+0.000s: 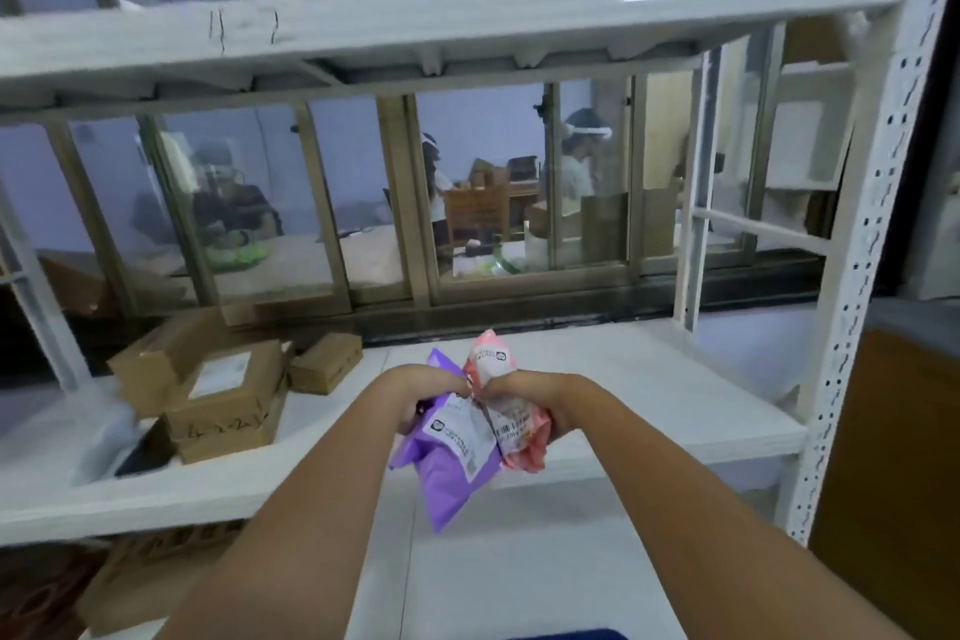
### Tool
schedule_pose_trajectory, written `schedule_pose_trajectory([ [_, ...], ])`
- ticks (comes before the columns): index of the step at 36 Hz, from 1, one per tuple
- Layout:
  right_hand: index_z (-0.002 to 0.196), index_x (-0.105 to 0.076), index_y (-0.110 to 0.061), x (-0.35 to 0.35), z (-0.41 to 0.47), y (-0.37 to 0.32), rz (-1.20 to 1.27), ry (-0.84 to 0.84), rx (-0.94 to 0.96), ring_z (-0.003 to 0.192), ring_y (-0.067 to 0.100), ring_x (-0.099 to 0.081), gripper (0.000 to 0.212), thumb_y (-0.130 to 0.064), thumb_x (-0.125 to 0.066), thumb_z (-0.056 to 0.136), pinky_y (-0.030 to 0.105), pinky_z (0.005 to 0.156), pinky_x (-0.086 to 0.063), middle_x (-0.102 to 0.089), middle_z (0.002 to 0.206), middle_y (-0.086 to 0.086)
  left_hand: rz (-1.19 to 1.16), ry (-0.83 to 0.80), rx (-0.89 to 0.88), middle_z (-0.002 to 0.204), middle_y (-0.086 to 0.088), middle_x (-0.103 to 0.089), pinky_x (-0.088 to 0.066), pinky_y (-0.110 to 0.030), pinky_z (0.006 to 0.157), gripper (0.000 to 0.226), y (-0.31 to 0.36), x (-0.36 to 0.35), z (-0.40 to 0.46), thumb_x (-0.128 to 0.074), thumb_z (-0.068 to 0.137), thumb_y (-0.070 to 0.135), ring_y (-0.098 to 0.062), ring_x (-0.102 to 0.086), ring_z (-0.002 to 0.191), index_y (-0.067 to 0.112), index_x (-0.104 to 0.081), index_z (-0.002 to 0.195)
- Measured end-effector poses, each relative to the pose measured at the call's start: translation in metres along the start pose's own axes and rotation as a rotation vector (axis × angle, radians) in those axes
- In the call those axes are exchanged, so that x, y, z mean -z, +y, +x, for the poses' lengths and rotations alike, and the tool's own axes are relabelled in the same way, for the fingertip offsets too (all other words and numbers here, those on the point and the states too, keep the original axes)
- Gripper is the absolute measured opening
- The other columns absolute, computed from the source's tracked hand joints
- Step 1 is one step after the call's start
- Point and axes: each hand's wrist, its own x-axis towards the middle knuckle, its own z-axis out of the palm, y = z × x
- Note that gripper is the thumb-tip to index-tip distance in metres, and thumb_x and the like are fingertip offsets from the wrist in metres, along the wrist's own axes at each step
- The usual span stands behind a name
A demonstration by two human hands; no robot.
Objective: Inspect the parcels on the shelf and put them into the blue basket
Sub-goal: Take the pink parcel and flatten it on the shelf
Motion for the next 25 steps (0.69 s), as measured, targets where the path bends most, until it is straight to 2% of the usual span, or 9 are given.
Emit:
schedule_pose_trajectory([
  [5,0.109,-0.05,-0.005,0.025,-0.057,-0.094,0.002,-0.039,-0.041,0.07,0.026,-0.061,0.04,-0.038,-0.059,0.089,0.022,0.045,-0.048,-0.063,0.088,0.012,0.029,-0.001,-0.027,0.093,-0.013,-0.07,-0.055,-0.035,0.077,0.022,0.088,0.04,-0.053,-0.074,0.082,0.02,-0.025,-0.066,0.082,0.003,-0.064,0.092],
  [8,0.115,-0.051,-0.005,0.032,-0.089,-0.145,0.007,-0.035,-0.035,0.083,0.028,-0.062,0.056,-0.035,-0.072,0.071,0.029,0.065,-0.054,-0.064,0.101,0.013,0.035,0.004,-0.085,0.087,-0.013,-0.072,-0.056,-0.035,0.085,0.023,0.136,0.061,-0.09,-0.074,0.082,0.017,-0.025,-0.07,0.082,0.001,-0.067,0.096],
  [11,0.111,-0.056,-0.008,0.037,-0.128,-0.198,-0.035,-0.033,-0.02,0.091,0.029,-0.063,0.052,-0.033,-0.075,0.069,0.034,0.083,-0.051,-0.066,0.103,0.012,0.057,0.01,-0.09,0.054,-0.008,-0.067,-0.057,-0.028,0.067,0.017,0.183,0.082,-0.129,-0.071,0.084,0.017,-0.02,-0.066,0.061,0.004,-0.062,0.076],
  [13,0.101,-0.058,-0.01,0.042,-0.156,-0.232,-0.083,-0.001,-0.007,0.088,0.026,-0.064,0.034,-0.036,-0.069,0.082,0.033,0.082,-0.051,-0.067,0.096,0.01,0.041,0.003,-0.078,0.058,-0.007,-0.067,-0.053,-0.03,0.072,0.017,0.211,0.096,-0.15,-0.072,0.083,0.017,-0.02,-0.063,0.067,0.008,-0.062,0.073],
  [16,0.104,-0.058,-0.011,0.054,-0.198,-0.286,-0.114,0.015,0.011,0.098,0.029,-0.063,0.041,-0.042,-0.07,0.081,0.035,0.089,-0.049,-0.067,0.099,0.01,0.052,0.015,-0.105,0.067,-0.007,-0.068,-0.051,-0.026,0.066,0.017,0.258,0.122,-0.185,-0.075,0.08,0.018,-0.018,-0.063,0.065,0.009,-0.063,0.072],
  [18,0.104,-0.056,-0.008,0.06,-0.223,-0.318,-0.11,-0.023,-0.008,0.097,0.027,-0.062,0.046,-0.043,-0.071,0.077,0.031,0.087,-0.047,-0.064,0.1,0.011,0.037,0.017,-0.114,0.058,-0.008,-0.068,-0.051,-0.023,0.056,0.017,0.287,0.135,-0.209,-0.076,0.08,0.018,-0.018,-0.064,0.056,0.008,-0.063,0.073],
  [20,0.101,-0.053,-0.008,0.068,-0.251,-0.351,-0.114,-0.107,-0.066,0.084,0.02,-0.056,0.047,-0.039,-0.074,0.072,0.022,0.08,-0.041,-0.059,0.098,0.01,0.073,0.048,-0.125,0.052,-0.008,-0.065,-0.05,-0.022,0.051,0.02,0.319,0.149,-0.234,-0.072,0.083,0.019,-0.019,-0.062,0.056,0.008,-0.059,0.073],
  [23,0.103,-0.052,-0.009,0.078,-0.279,-0.387,-0.145,-0.194,-0.09,0.079,0.017,-0.051,0.056,-0.035,-0.08,0.062,0.018,0.069,-0.04,-0.055,0.097,0.009,0.116,0.066,-0.127,0.072,-0.01,-0.067,-0.056,-0.03,0.078,0.019,0.356,0.168,-0.249,-0.073,0.08,0.021,-0.022,-0.064,0.073,0.008,-0.061,0.076],
  [25,0.104,-0.05,-0.009,0.084,-0.286,-0.402,-0.167,-0.121,-0.074,0.077,0.019,-0.055,0.042,-0.039,-0.068,0.08,0.02,0.063,-0.044,-0.059,0.095,0.01,0.078,0.072,-0.128,0.076,-0.01,-0.069,-0.054,-0.032,0.083,0.018,0.37,0.174,-0.251,-0.076,0.078,0.019,-0.023,-0.065,0.077,0.007,-0.063,0.076],
])
